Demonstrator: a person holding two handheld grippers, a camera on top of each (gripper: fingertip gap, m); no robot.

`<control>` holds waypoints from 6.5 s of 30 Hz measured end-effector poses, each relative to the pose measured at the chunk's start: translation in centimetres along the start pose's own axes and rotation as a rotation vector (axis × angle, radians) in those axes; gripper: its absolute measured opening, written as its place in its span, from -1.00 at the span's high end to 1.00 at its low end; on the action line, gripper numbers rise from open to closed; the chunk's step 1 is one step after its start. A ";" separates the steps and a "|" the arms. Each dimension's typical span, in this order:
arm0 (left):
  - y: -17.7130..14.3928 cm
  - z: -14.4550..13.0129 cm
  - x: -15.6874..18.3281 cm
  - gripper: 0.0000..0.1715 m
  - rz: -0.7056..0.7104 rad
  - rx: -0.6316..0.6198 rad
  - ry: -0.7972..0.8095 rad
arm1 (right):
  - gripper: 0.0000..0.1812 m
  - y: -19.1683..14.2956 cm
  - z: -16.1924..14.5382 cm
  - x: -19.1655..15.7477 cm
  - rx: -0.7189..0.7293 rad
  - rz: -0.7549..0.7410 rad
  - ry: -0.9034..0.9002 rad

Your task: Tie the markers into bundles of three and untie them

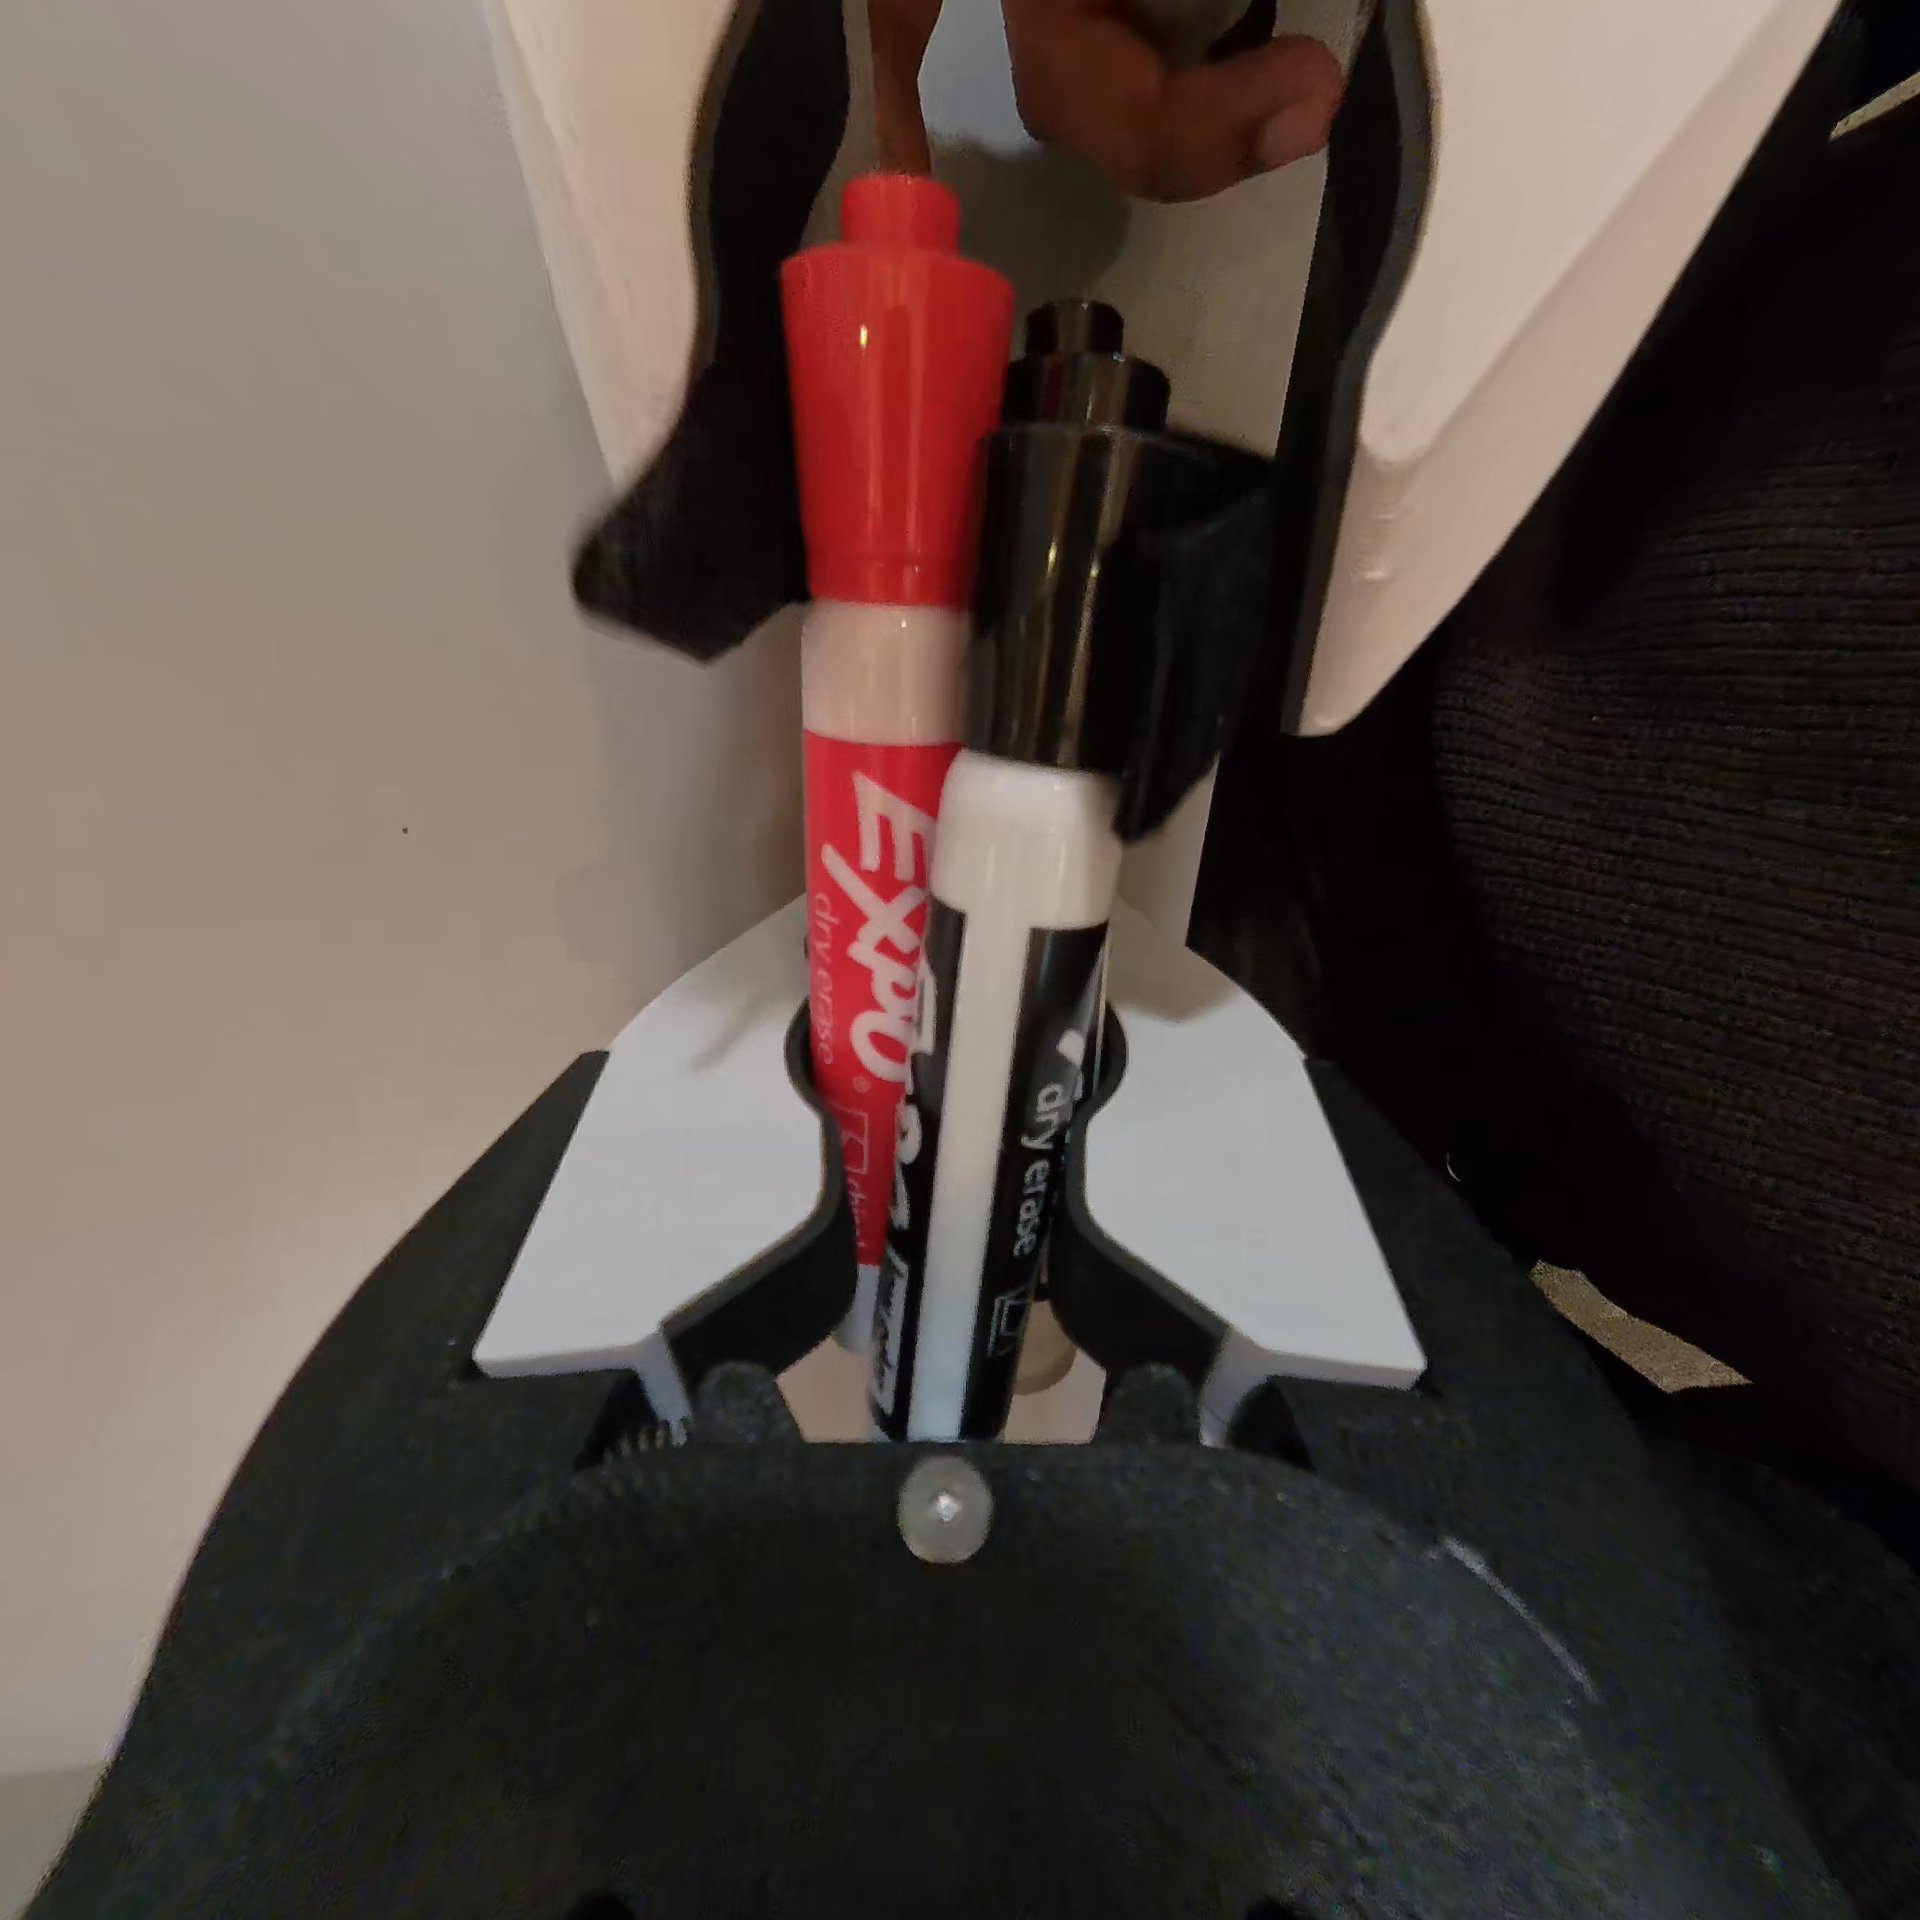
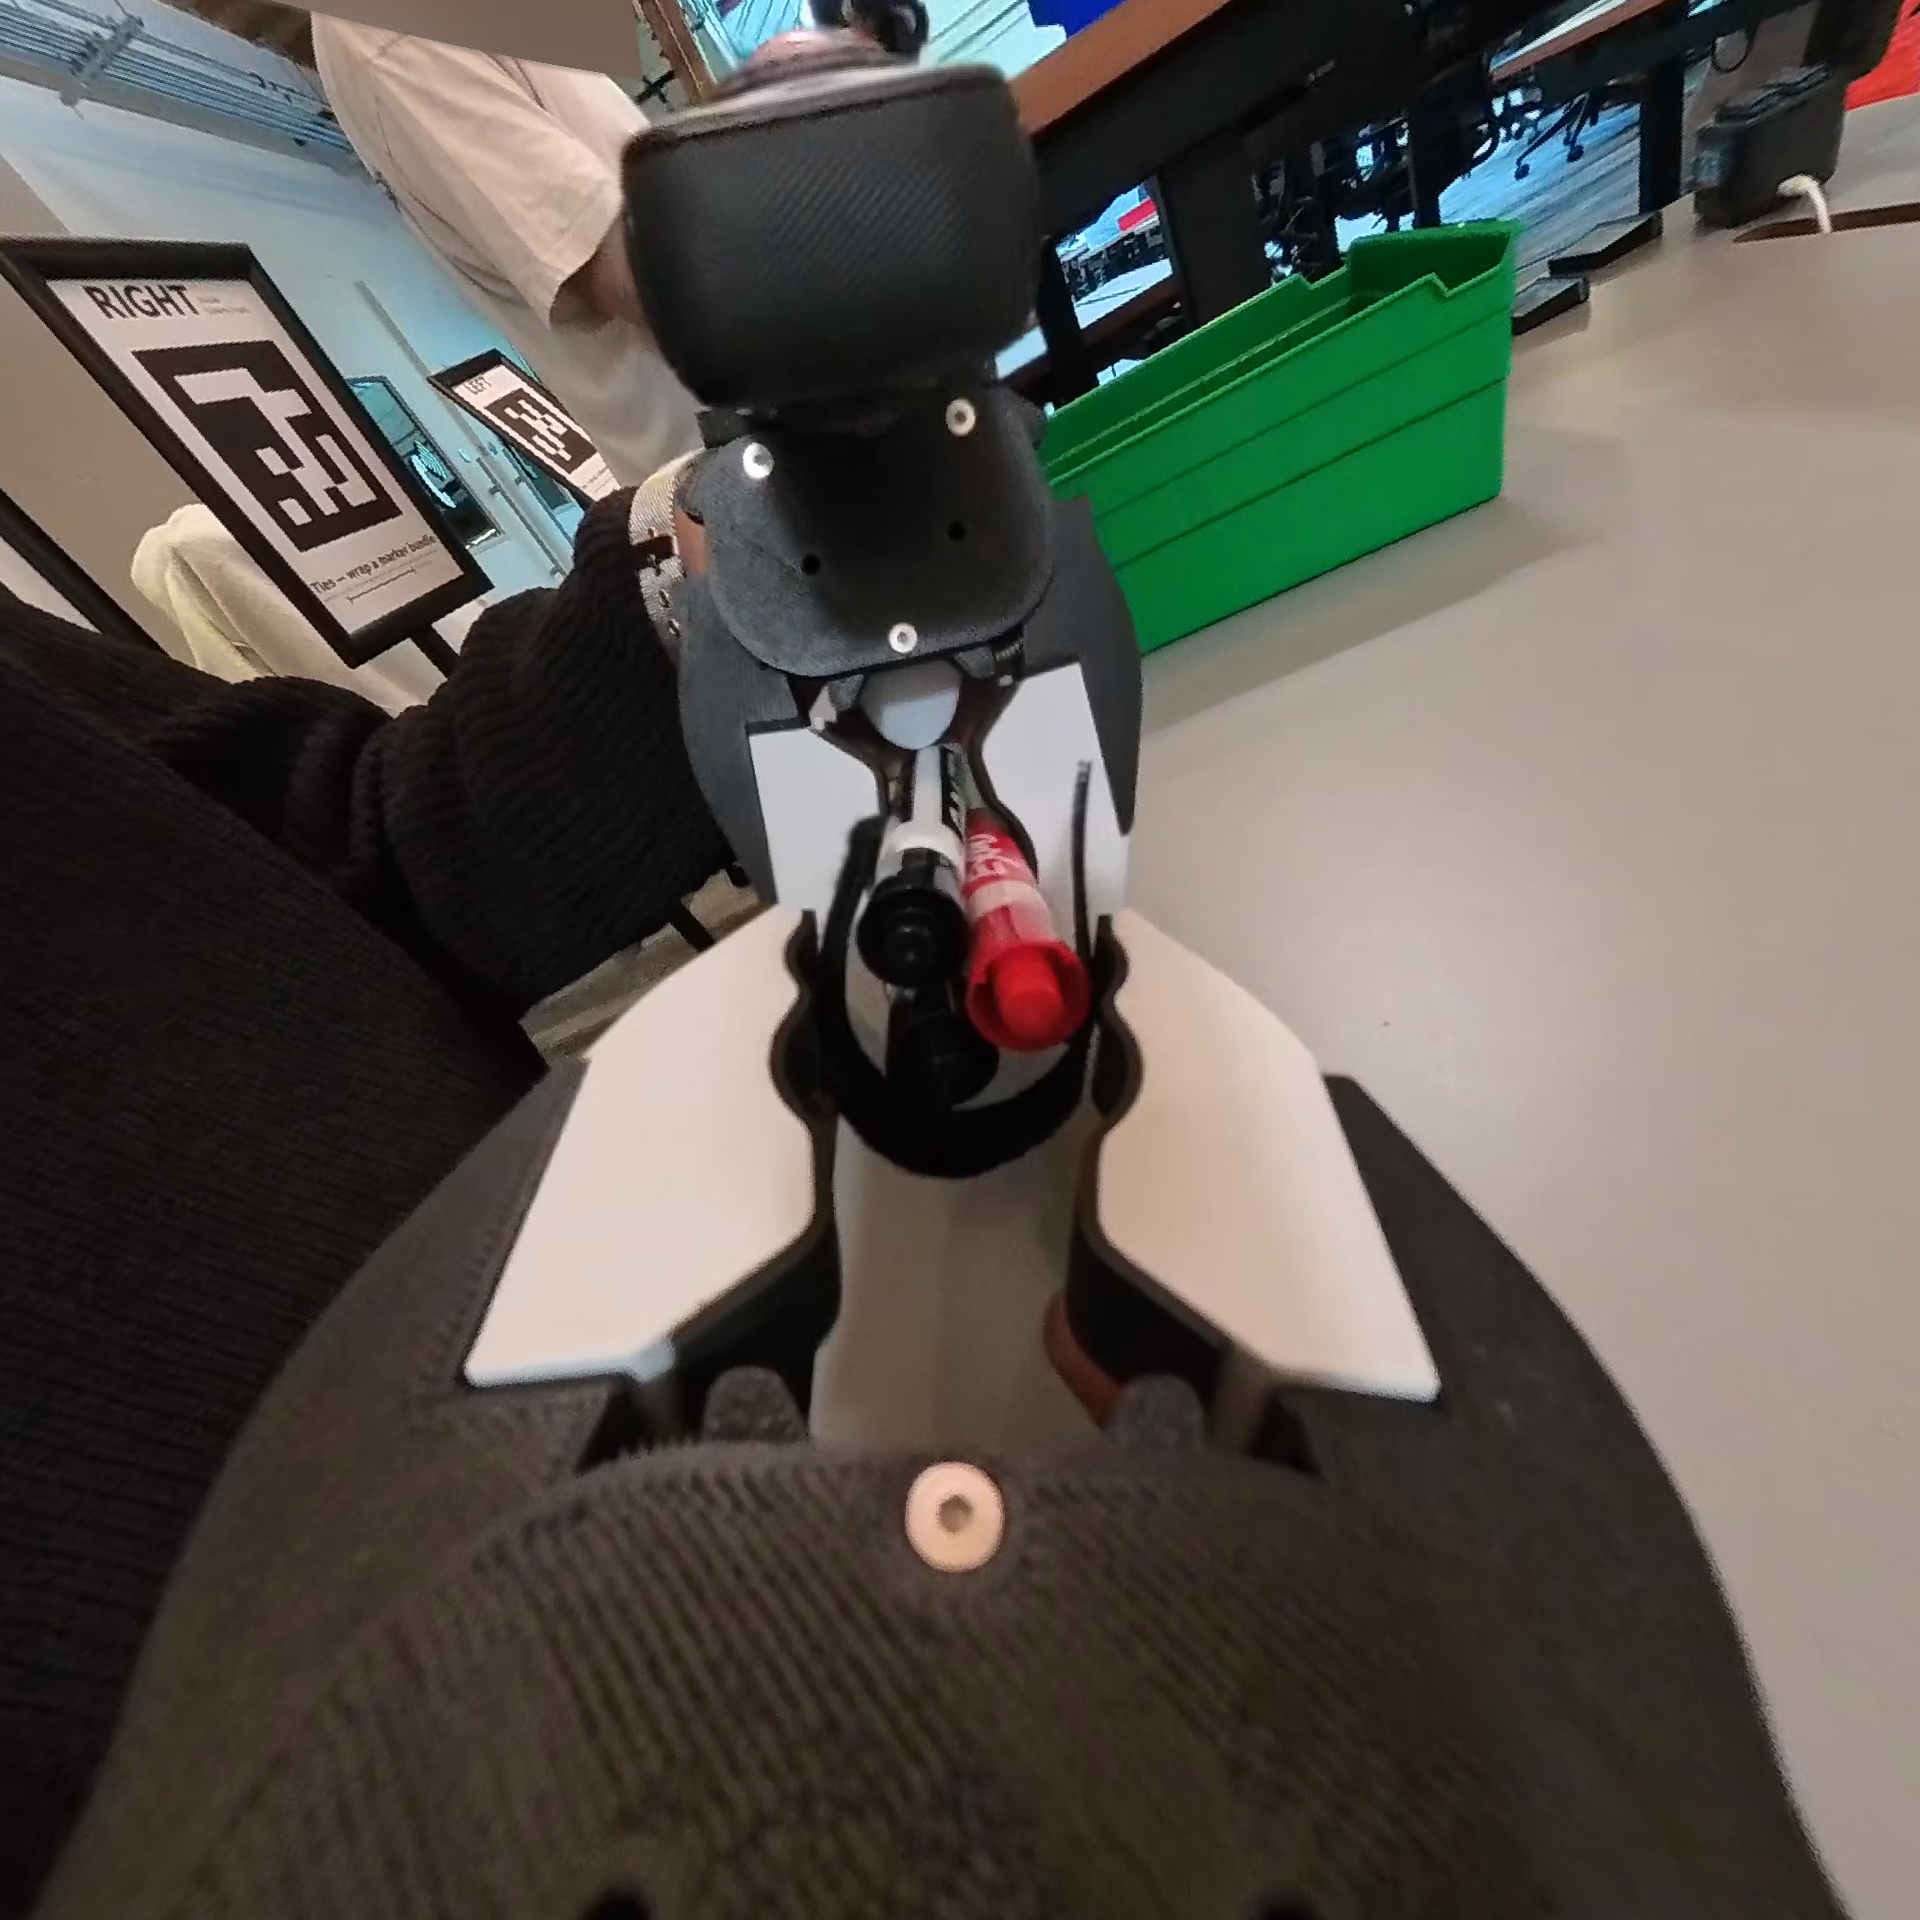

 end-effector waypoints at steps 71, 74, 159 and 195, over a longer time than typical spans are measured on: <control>3.0 1.0 2.1 0.50 -0.245 0.034 -0.012 | 0.96 -0.4 0.0 -0.9 -0.417 -0.346 -0.742; 3.2 1.1 2.4 0.51 -0.300 0.060 -0.014 | 0.96 -0.2 -0.1 -1.3 -0.500 -0.424 -0.973; 1.5 6.8 5.0 0.51 -0.104 0.181 -0.490 | 0.67 -8.7 -0.8 -3.0 0.341 -0.368 0.456; 2.7 1.3 0.8 0.50 0.175 -0.197 -0.360 | 0.68 -8.3 -2.4 -3.5 0.089 -0.420 0.285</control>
Point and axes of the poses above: each gripper's, where its closed fingertips meet, y out along the fingers, z out of its top, x = y × z across the jaws, the point moved 2 cm from there along -y, back along the fingers, and after that the axes turned 5 degrees about -y, right-handed, at the moved point
